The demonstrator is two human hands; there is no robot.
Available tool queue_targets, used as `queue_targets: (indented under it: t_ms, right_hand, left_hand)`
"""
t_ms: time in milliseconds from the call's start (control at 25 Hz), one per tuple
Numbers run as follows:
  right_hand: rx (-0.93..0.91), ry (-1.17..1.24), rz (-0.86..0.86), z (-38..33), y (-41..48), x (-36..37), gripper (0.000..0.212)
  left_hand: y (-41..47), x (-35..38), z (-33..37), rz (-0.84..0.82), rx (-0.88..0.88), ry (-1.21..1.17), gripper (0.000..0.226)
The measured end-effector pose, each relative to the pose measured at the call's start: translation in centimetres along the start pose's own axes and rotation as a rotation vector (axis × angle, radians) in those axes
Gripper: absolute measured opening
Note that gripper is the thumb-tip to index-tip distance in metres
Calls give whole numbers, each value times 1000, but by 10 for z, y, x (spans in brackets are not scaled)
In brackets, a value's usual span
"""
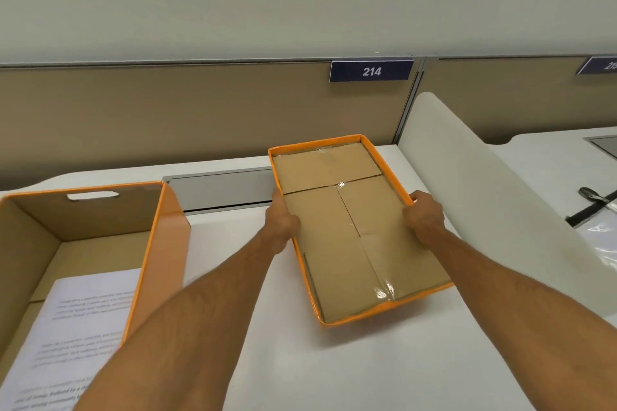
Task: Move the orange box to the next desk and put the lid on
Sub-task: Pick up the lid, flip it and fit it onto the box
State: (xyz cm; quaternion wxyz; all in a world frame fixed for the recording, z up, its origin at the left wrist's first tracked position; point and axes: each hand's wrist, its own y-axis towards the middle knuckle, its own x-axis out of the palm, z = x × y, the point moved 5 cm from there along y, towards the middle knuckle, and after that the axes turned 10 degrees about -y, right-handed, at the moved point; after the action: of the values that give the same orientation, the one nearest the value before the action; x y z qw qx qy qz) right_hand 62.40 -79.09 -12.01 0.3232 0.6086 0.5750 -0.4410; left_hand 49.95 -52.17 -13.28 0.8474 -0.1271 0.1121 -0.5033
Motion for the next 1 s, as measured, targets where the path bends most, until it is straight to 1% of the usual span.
queue_targets:
  t_ms: [80, 200, 280, 360, 480, 680, 840, 1000]
  right_hand:
    - [-15, 42, 11, -13, -9, -16, 27]
    - [-33, 82, 21, -40, -26, -37, 26]
    - [-63, 121, 43, -65, -43, -49, 23]
    - [-78, 163, 59, -90, -62, -57, 21]
    - [-115, 227, 62, -130, -98, -60, 22]
    - [-221, 321, 28, -194, -171, -50, 28]
    - [-252, 352, 26, -234, -228, -31, 28]
    - [-284, 377, -22, -261, -282, -8, 27]
  left_hand:
    - [-9, -14, 18, -32, 55, -50, 66]
    - [-20, -41, 49, 12, 131, -96, 63]
    - [-30, -65, 69, 33, 174, -129, 67]
    - [-42, -92, 87, 25, 214, -127, 71]
    - [-61, -140, 109, -32, 256, -68, 75]
    - [-94, -234, 128, -13, 282, -39, 66]
    - [-119, -303, 133, -10, 310, 1, 64]
    - [-145, -365, 121, 1, 309, -39, 72]
